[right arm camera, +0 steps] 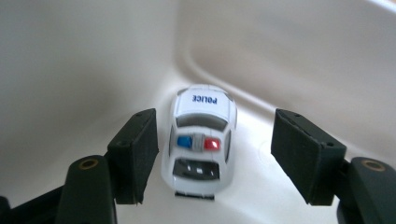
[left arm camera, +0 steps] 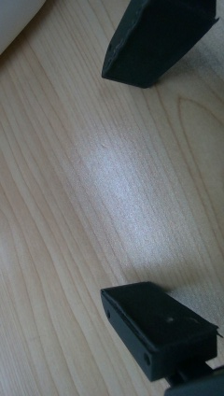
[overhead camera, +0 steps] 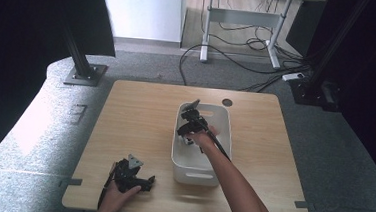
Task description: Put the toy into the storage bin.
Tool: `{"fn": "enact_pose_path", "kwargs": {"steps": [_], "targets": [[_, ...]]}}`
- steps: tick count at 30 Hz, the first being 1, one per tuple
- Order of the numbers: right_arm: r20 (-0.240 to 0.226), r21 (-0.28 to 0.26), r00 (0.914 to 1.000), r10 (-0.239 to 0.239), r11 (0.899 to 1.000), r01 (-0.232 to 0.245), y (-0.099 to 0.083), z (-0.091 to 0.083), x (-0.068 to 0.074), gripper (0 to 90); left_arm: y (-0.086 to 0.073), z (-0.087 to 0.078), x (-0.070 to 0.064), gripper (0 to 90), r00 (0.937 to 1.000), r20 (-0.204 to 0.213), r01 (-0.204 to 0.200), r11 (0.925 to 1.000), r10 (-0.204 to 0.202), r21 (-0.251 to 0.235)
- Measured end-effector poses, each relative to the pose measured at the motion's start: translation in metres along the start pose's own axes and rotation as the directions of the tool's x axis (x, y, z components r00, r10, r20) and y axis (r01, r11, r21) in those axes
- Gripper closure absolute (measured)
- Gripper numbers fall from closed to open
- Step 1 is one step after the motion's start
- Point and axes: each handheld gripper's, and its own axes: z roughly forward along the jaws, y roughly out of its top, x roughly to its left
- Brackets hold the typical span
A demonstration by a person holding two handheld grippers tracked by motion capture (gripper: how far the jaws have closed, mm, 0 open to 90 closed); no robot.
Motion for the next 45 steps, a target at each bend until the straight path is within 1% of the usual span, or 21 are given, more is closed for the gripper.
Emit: {"fn": "enact_pose_path", "kwargs": {"steps": [4, 5, 9, 11, 12, 15, 17, 23, 30, 36, 42, 45], "targets": [[-0.018, -0.025, 0.9998, -0.009, 1.0, 0.009, -0.001, -0.011, 0.002, 29.3, 0.0, 0.0, 0.0, 0.3, 1.0, 0.0, 0.0, 1.0, 0.0, 0.0], [-0.014, -0.034, 0.9998, -0.012, 0.999, 0.012, -0.002, -0.015, 0.002, 29.8, 0.0, 0.0, 0.0, 0.3, 1.0, 0.0, 0.0, 1.0, 0.0, 0.0], [-0.04, -0.085, 0.9992, 0.005, 0.996, -0.008, -0.004, -0.028, 0.001, 29.9, 0.0, 0.0, 0.0, 0.3, 1.0, -0.001, 0.0, 1.0, 0.0, 0.0], [-0.057, -0.102, 0.9983, 0.017, 0.994, -0.022, -0.006, -0.035, 0.0, 29.1, 0.0, 0.0, 0.0, 0.3, 1.0, -0.002, -0.001, 1.0, 0.001, -0.001], [-0.057, -0.118, 0.9983, 0.005, 0.993, -0.012, -0.007, -0.037, -0.002, 28.5, 0.0, 0.0, 0.0, 0.3, 1.0, -0.002, -0.001, 1.0, 0.001, -0.001], [-0.081, -0.158, 0.9966, 0.012, 0.987, -0.025, -0.011, -0.047, -0.005, 27.9, 0.0, 0.0, 0.0, 0.3, 1.0, -0.001, 0.0, 1.0, 0.0, 0.0], [-0.088, -0.184, 0.9961, 0.007, 0.983, -0.024, -0.014, -0.054, -0.007, 27.7, 0.0, 0.0, 0.0, 0.3, 1.0, -0.001, 0.0, 1.0, 0.0, -0.001], [-0.116, -0.234, 0.9933, 0.007, 0.972, -0.034, -0.02, -0.07, -0.014, 27.3, 0.0, 0.0, 0.0, 0.3, 1.0, -0.001, 0.0, 1.0, 0.0, -0.001], [-0.135, -0.294, 0.9909, -0.003, 0.955, -0.037, -0.029, -0.09, -0.021, 27.2, 0.0, 0.0, 0.0, 0.3, 1.0, -0.002, 0.0, 1.0, 0.0, -0.001], [-0.16, -0.354, 0.987, -0.011, 0.934, -0.047, -0.041, -0.107, -0.029, 27.3, 0.0, 0.0, 0.0, 0.3, 1.0, -0.001, 0.0, 1.0, 0.0, 0.0], [-0.179, -0.415, 0.9837, -0.018, 0.908, -0.058, -0.054, -0.126, -0.038, 27.4, 0.0, 0.0, 0.0, 0.3, 1.0, -0.001, 0.002, 1.0, -0.002, -0.001], [-0.183, -0.438, 0.9827, -0.025, 0.897, -0.059, -0.062, -0.134, -0.042, 27.4, 0.0, 0.0, 0.0, 0.3, 1.0, -0.001, 0.002, 1.0, -0.002, -0.001]]}}
